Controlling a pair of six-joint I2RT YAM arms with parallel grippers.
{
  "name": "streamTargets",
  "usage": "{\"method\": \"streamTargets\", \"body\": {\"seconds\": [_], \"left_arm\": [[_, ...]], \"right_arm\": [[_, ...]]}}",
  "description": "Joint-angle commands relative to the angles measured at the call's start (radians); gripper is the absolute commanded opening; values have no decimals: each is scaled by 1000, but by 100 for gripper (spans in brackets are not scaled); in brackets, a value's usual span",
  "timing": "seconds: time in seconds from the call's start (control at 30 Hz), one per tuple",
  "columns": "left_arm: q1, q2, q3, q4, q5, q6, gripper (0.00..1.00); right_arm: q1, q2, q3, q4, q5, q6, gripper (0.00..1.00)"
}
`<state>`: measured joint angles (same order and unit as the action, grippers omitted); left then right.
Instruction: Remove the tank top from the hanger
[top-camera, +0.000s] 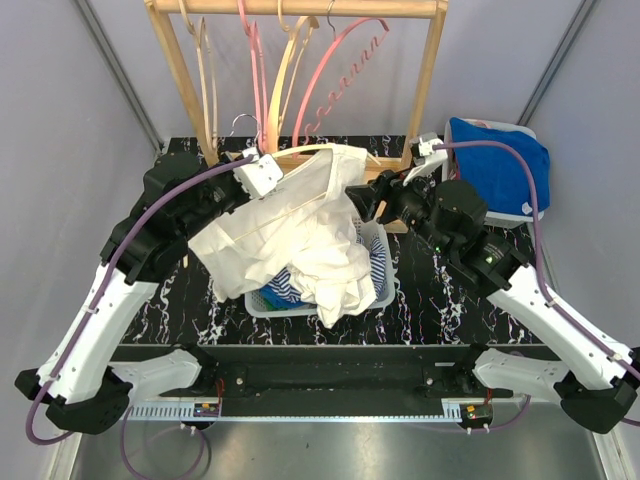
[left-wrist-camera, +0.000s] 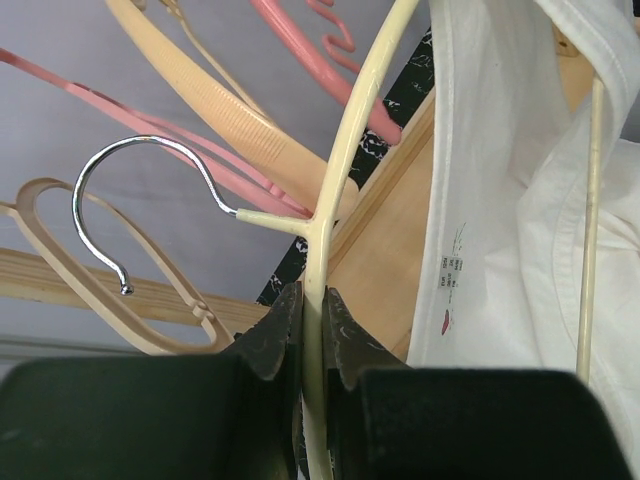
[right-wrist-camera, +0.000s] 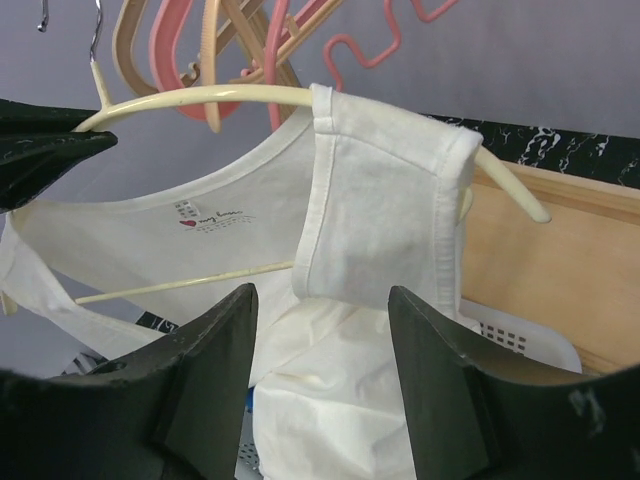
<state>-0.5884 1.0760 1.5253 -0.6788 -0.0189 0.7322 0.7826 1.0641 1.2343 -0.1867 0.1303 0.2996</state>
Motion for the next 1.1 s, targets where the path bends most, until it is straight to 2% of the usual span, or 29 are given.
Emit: {"method": "streamTargets", "body": {"seconds": [0.0,0.27,0.43,0.7,0.87,1.07], "left_arm": [[-11,-28,9,105,-30,-11,0],[-11,-42,12,70,-7,-20,0],[-10,-45,35,30,5,-30,0],[-10,-60,53,-25,45,-44,0],[-10,-62,55,-34,59,-51,0],[-10,-59,58,-42,59,-53,0]], "right_arm": [[1,-13,-50,96,20,87,63],[3,36,-41,141,5,104,62],[3,57,-44,147,40,32,63],[1,-30,-99,141,167,-83,71],[-2,0,-104,167,144,-62,73],[-3,66,-96,260,33,31,72]]}}
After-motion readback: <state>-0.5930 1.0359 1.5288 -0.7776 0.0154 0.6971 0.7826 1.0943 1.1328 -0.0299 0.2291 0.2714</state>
